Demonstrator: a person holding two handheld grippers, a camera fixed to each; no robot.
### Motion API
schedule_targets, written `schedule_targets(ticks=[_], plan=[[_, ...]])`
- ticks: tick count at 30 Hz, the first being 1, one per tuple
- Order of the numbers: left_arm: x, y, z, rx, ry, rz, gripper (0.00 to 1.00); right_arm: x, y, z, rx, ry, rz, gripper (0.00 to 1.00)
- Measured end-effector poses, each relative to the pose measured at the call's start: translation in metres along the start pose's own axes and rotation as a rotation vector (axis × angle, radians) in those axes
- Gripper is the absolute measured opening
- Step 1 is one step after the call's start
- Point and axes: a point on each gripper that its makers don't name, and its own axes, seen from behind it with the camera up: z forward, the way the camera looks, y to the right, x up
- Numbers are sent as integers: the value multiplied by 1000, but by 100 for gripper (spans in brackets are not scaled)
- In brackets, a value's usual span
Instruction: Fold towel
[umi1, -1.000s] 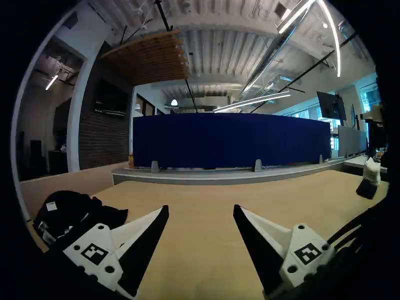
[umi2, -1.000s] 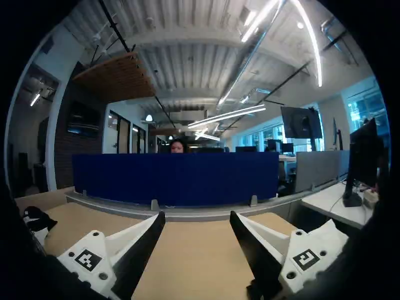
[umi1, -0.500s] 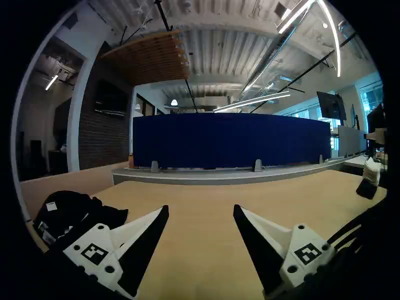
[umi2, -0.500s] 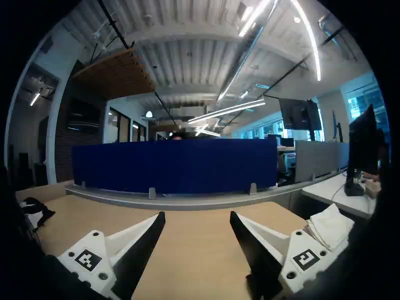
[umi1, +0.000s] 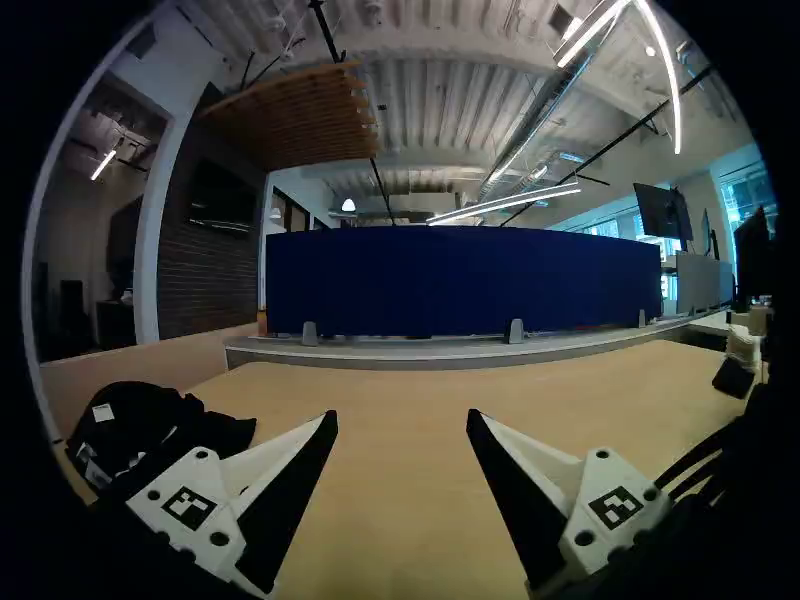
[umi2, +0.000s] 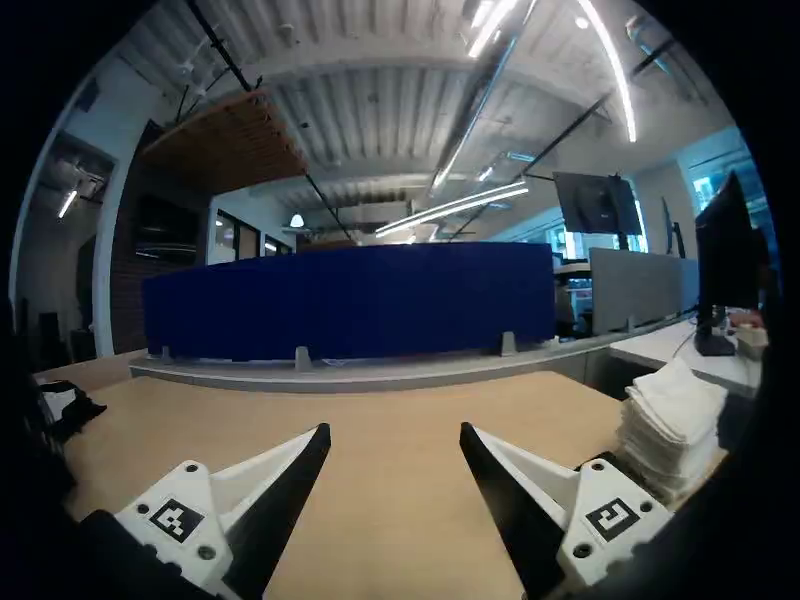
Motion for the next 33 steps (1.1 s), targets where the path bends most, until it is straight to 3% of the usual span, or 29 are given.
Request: schedule_targets(ticks=[18,33], plan=[[0,0,0,0,0,0,96,-18,3,-1,-9,9,38,100],[0,0,1,0,0,0,96,-21,-2,-2,0,13,5,100]])
